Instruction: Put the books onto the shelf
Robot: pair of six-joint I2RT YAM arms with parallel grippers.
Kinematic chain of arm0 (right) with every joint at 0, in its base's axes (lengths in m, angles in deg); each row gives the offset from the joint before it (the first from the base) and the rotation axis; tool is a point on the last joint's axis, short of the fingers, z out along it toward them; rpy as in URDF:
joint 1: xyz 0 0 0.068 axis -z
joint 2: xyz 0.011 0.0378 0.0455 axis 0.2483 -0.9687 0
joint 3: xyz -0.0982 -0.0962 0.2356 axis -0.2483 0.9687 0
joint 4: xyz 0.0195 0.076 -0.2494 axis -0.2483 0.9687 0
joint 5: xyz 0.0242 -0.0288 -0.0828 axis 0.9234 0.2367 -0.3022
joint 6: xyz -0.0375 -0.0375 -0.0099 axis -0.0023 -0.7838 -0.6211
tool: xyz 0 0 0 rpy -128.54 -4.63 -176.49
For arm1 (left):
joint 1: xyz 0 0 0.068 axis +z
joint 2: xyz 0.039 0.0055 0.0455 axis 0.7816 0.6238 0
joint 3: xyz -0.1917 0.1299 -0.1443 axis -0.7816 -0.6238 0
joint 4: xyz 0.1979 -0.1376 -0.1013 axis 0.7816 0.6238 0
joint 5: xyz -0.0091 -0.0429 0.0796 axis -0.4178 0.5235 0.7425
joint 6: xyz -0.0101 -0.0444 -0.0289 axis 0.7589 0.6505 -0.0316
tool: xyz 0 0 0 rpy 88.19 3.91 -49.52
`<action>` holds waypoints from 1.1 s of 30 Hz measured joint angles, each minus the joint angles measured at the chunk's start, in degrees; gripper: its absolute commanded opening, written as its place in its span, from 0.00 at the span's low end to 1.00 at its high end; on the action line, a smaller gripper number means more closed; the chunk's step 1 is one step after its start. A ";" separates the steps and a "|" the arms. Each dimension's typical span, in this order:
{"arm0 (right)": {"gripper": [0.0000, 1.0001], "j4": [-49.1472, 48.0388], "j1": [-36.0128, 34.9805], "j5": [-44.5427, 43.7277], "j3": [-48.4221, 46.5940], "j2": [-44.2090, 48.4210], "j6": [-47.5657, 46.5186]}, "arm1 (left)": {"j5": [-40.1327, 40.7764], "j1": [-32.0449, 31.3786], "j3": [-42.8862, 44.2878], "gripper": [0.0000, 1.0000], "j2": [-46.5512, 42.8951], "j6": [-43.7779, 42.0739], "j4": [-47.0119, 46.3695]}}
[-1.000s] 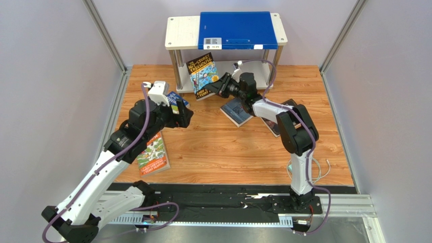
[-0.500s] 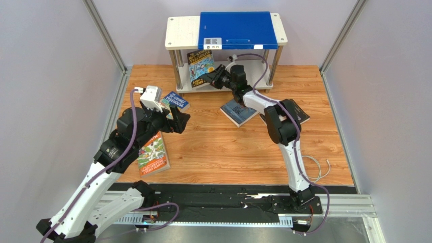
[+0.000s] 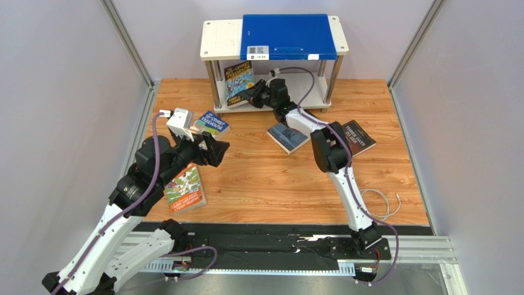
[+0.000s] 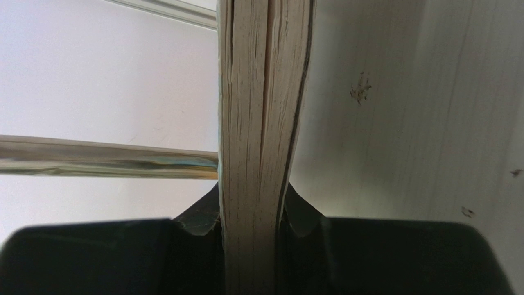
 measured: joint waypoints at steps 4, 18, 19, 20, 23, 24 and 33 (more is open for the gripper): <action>0.31 2.71 -1.14 -0.66 -3.85 -2.67 -0.04 | -0.74 0.00 -0.17 0.97 -0.15 -0.02 -0.37; 1.00 3.04 -2.03 -0.28 -3.98 -2.14 -1.90 | -1.70 -0.04 -2.36 0.97 -0.31 0.00 -1.42; 1.00 3.17 -1.99 -0.24 -2.64 -1.33 -2.08 | -1.79 -0.07 -2.43 0.97 -0.31 0.00 -1.42; 1.00 3.32 -1.90 -0.09 -1.25 -0.33 -2.32 | -1.95 -0.09 -2.56 0.97 -0.31 0.00 -1.53; 1.00 7.21 -1.36 0.87 2.34 3.32 -3.76 | -2.16 -0.11 -2.78 0.97 -0.22 -0.02 -1.62; 1.00 8.66 -1.14 1.22 2.99 4.24 -4.39 | -2.21 -0.11 -2.78 0.97 -0.07 -0.02 -1.64; 1.00 25.16 0.87 3.69 4.07 7.48 -11.23 | -3.48 -0.11 -2.91 0.97 1.62 -0.02 -1.66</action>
